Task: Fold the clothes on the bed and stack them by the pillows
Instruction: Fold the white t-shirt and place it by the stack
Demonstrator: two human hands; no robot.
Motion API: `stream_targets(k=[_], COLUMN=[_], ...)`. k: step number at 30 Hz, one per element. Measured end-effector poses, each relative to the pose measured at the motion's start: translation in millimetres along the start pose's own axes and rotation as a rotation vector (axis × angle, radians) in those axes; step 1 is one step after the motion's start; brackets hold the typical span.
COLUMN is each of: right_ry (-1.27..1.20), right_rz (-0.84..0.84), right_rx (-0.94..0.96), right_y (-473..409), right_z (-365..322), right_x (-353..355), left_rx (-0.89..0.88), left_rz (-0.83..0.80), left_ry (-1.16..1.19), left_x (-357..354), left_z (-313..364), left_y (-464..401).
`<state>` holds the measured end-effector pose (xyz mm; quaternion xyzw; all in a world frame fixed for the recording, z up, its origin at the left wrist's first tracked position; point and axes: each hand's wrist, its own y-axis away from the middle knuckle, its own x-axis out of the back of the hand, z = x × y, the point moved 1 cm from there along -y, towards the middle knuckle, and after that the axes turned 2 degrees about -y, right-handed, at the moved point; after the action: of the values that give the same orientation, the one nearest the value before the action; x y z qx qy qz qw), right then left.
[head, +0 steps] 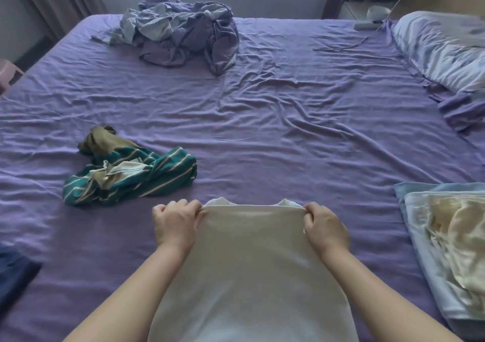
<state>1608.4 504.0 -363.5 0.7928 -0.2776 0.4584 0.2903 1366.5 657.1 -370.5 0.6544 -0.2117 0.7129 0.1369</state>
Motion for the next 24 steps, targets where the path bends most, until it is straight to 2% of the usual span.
stream_targets(k=[3, 6, 8, 11, 12, 14, 17, 19, 21, 24], right_ry=[-0.008, -0.026, 0.072, 0.188, 0.204, 0.232, 0.292, 0.327, 0.402, 0.441], right_rz=[-0.034, -0.005, 0.110, 0.261, 0.228, 0.080, -0.142, -0.167, -0.124, -0.155], right_rx=[-0.016, 0.012, 0.186, 0.638, 0.745, 0.819, 0.650, 0.502, 0.445, 0.340], right_y=[-17.2, -19.3, -8.2, 20.4, 30.7, 45.7, 48.6, 36.4, 20.7, -0.9], right_z=[-0.6, -0.5, -1.0, 2.6, 5.4, 11.6, 16.9, 18.7, 27.1, 39.1], right_x=[-2.9, -12.1, -17.7, -30.3, -36.7, -50.4, -65.3, -63.8, -62.8, -62.6], left_rx=[0.098, 0.106, 0.086, -0.095, -0.190, -0.347, -0.373, -0.268, -0.192, -0.192], left_rz=[-0.121, -0.124, -0.057, 0.147, 0.178, 0.138, -0.064, -0.186, -0.250, -0.280], left_ry=[-0.105, -0.064, -0.007, 0.063, 0.099, 0.166, 0.129, 0.073, 0.007, -0.065], left_x=[-9.2, -19.9, -23.3, -32.3, -34.8, -44.8, -58.2, -58.9, -58.6, -68.7], left_z=[0.7, 10.6, 19.4, 30.6, 35.4, 44.9, 50.8, 47.6, 39.7, 27.1], left_y=[-14.6, -11.1, -2.0, 22.7, 33.9, 55.3, 74.4, 69.5, 59.3, 47.8])
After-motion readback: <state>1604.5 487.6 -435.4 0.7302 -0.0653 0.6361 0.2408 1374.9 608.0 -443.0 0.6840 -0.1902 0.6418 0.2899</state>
